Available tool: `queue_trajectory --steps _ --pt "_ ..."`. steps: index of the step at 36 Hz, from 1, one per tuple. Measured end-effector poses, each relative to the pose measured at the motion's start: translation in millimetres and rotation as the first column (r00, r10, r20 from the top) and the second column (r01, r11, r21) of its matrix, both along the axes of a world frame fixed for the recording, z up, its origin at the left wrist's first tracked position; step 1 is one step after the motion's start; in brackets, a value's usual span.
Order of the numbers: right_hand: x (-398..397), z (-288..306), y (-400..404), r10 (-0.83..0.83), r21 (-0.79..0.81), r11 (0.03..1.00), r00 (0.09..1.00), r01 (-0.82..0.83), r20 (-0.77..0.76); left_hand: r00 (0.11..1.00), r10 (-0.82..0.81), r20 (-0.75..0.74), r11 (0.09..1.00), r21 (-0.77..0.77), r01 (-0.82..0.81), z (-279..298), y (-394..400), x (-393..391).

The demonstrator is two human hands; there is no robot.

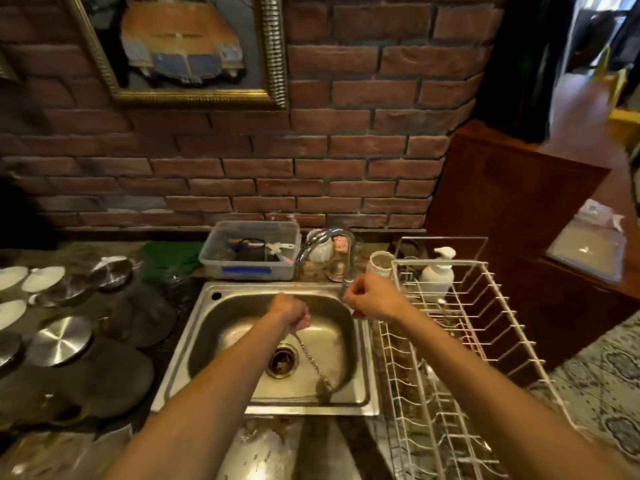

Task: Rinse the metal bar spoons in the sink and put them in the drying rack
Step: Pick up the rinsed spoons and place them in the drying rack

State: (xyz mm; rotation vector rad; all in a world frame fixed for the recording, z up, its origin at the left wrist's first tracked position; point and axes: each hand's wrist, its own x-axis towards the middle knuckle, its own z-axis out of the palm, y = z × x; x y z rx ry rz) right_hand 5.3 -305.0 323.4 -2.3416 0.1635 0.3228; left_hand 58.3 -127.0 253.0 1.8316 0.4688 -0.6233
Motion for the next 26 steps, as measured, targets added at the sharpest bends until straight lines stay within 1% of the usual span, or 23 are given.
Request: queue_trajectory --steps 4,7,13,16,18,20,24,26 --pt "30 -43 29 0.03 -0.1 0.994 0.986 -0.047 -0.164 0.997 0.06 -0.05 0.998 -0.031 -0.061 -37 36 5" --pt "44 -86 37 -0.001 -0.214 0.975 0.965 -0.057 -0.261 0.985 0.119 -0.123 0.988 -0.086 -0.13 -74 54 11" --pt "59 -179 43 -0.08 -0.263 0.964 0.906 -0.035 -0.415 0.921 0.278 -0.271 0.934 -0.148 -0.325 -146 69 16" --pt "67 -218 51 -0.116 -0.3 0.953 0.861 -0.044 -0.495 0.879 0.306 -0.367 0.899 -0.192 -0.393 -177 69 14" --pt "72 -243 58 -0.146 -0.31 0.95 0.849 -0.022 -0.507 0.874 0.293 -0.388 0.896 -0.208 -0.392 -196 67 15" --pt "77 -268 63 -0.139 -0.314 0.949 0.849 -0.034 -0.51 0.858 0.28 -0.43 0.892 -0.213 -0.398 -212 66 15" --pt "78 -311 67 -0.11 -0.266 0.963 0.841 -0.042 -0.53 0.824 0.261 -0.503 0.866 -0.255 -0.43 -249 63 22" --pt "79 -329 68 -0.151 -0.272 0.962 0.836 0.002 -0.528 0.821 0.259 -0.51 0.865 -0.256 -0.432 -267 60 27"
